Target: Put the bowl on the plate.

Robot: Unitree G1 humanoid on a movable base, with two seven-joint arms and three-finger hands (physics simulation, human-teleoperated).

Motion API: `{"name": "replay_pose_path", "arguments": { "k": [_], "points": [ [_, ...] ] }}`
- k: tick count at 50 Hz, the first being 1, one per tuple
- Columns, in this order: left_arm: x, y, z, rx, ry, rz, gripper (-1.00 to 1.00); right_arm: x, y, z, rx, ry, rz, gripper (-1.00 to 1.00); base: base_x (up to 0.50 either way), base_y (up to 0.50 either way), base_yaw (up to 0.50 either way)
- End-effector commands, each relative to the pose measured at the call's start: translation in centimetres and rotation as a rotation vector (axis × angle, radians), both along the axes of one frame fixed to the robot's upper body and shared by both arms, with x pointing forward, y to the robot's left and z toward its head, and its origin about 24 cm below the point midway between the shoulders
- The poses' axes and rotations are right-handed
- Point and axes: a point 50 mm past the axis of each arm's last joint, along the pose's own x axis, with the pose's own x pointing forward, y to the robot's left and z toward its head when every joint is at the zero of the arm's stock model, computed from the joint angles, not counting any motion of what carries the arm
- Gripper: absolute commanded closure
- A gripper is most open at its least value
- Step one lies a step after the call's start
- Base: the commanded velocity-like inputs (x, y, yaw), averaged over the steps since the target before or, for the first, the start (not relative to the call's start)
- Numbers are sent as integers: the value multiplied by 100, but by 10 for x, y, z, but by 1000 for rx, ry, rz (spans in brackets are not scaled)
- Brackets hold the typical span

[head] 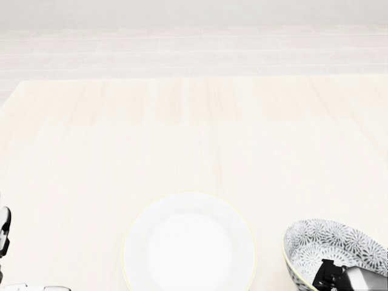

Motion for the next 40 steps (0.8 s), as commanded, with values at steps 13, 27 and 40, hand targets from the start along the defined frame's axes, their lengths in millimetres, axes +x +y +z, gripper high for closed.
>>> {"name": "replay_pose_path", "arguments": {
  "k": [13, 27, 40],
  "points": [
    [1, -1, -1, 0, -2, -1, -100, 23, 18, 27, -94, -61, 107, 36, 0, 0, 0],
    [4, -2, 1, 1, -4, -4, -100, 37, 31, 41, -151, -141, 195, 36, 0, 0, 0],
    [8, -3, 8, 11, -26, -10, -100, 45, 42, 62, -161, -204, 224, 36, 0, 0, 0]
  ]
}}
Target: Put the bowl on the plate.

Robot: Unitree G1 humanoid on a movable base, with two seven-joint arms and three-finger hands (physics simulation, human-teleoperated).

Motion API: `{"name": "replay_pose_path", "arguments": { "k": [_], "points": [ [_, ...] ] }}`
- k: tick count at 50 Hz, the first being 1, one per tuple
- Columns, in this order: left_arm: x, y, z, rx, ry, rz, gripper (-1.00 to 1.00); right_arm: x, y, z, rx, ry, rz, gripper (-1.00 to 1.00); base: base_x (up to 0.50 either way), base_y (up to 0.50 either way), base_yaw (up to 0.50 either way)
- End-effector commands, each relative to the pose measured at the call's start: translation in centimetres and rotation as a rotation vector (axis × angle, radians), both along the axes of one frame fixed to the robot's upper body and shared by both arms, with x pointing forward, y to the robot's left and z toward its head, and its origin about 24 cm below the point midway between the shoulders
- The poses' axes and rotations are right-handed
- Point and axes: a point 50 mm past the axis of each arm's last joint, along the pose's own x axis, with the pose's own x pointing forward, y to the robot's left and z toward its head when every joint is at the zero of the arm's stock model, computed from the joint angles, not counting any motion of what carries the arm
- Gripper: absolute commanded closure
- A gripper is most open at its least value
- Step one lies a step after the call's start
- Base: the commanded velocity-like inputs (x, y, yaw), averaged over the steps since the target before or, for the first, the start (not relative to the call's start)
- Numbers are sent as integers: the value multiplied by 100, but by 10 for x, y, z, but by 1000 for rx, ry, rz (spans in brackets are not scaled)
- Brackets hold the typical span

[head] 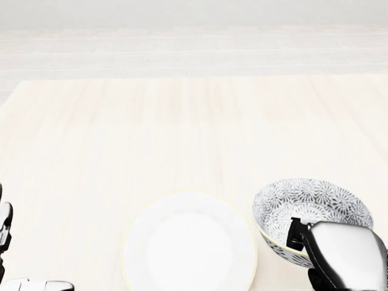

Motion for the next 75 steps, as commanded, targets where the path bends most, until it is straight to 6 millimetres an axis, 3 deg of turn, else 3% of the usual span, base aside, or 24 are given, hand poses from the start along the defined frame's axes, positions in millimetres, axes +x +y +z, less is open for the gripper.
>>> {"name": "replay_pose_path", "arguments": {
  "k": [1, 47, 59, 75],
  "points": [
    [4, -1, 5, 10, -20, -7, -100, 7, 11, 20, -15, -87, 44, 36, 0, 0, 0],
    [4, -1, -1, -5, -8, -5, -100, 26, 100, 24, 68, -204, 334, 32, 0, 0, 0],
    [3, 0, -1, -6, -9, -2, -100, 27, 120, 15, 99, -200, 406, 29, 0, 0, 0],
    [5, -1, 1, -8, -14, -8, -100, 14, 135, -2, 152, -187, 472, 28, 0, 0, 0]
  ]
}}
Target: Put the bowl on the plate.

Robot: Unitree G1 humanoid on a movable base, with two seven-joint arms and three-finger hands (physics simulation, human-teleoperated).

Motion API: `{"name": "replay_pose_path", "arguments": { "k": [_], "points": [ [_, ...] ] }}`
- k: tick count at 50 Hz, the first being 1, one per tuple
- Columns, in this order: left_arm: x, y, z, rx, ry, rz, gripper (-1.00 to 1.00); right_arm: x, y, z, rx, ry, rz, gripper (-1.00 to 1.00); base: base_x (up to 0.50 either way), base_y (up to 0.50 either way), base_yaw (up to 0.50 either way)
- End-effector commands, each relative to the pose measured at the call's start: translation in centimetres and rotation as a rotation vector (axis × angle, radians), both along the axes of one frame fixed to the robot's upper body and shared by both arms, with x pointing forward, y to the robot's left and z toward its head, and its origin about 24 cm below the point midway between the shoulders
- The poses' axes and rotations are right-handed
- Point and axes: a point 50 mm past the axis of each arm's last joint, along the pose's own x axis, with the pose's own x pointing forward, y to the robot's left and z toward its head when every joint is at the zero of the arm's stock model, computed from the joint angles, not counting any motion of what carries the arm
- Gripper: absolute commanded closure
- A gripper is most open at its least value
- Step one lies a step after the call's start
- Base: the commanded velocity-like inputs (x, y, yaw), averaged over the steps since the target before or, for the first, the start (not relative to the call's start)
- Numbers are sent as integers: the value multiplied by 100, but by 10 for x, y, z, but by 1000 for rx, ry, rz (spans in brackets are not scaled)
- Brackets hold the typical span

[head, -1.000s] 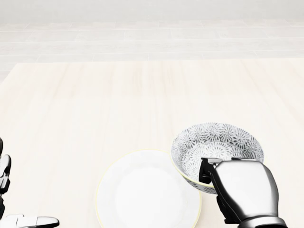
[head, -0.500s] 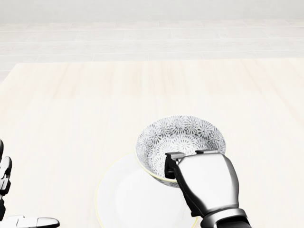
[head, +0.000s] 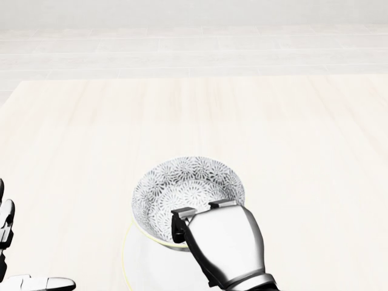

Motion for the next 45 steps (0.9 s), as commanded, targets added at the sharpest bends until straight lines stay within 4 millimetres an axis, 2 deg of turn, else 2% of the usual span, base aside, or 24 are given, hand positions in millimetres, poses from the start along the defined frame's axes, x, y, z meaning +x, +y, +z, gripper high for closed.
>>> {"name": "replay_pose_path", "arguments": {
  "k": [1, 17, 45],
  "points": [
    [0, -1, 1, -2, -3, -4, -100, -8, 12, -10, 32, -5, 52, 27, 0, 0, 0],
    [0, 1, 3, 0, -7, -1, -100, -10, 13, -13, 36, -1, 72, 27, 0, 0, 0],
    [-2, 1, -1, 0, -3, -2, -100, -2, 9, -33, 49, 31, 43, 25, 0, 0, 0]
  ]
}}
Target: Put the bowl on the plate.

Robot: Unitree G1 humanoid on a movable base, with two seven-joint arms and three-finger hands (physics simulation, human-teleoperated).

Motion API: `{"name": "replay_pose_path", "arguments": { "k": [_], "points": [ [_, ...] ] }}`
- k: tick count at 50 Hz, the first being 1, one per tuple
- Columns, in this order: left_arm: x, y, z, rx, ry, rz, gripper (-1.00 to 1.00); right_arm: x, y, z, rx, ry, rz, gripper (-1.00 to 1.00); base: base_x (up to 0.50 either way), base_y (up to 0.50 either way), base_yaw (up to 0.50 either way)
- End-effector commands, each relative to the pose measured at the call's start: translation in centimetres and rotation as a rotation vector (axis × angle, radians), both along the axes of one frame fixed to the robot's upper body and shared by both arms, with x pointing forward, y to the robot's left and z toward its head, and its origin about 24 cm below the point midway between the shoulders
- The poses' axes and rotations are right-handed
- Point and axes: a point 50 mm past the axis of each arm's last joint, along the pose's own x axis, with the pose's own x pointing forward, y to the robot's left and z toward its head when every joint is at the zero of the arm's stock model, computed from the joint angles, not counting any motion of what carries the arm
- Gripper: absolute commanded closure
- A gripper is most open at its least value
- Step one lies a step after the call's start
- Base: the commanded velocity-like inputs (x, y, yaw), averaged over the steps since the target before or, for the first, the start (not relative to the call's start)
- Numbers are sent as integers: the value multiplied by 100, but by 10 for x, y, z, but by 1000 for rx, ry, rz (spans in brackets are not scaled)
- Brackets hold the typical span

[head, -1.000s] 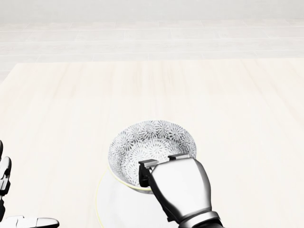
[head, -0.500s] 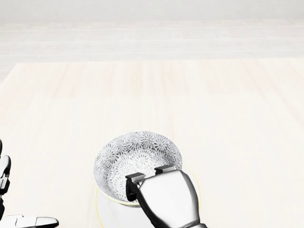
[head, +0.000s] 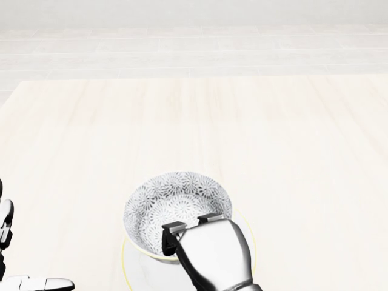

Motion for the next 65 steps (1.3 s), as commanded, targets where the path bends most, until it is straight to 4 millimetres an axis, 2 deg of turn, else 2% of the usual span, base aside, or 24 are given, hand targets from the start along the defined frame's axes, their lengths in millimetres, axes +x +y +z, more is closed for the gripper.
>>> {"name": "replay_pose_path", "arguments": {
  "k": [1, 19, 47, 65],
  "points": [
    [-1, 0, -1, 1, 3, 0, -100, 1, -3, -6, 19, 0, -17, 25, 0, 0, 0],
    [1, -3, 2, 4, 1, -7, -100, -8, -9, -15, 8, 18, -28, 24, 0, 0, 0],
    [3, -4, 2, 6, -1, -11, -100, -12, -14, -26, 7, 45, -39, 20, 0, 0, 0],
    [4, -3, 3, 8, -3, -14, -100, -13, -16, -28, 1, 60, -44, 7, 0, 0, 0]
  ]
}}
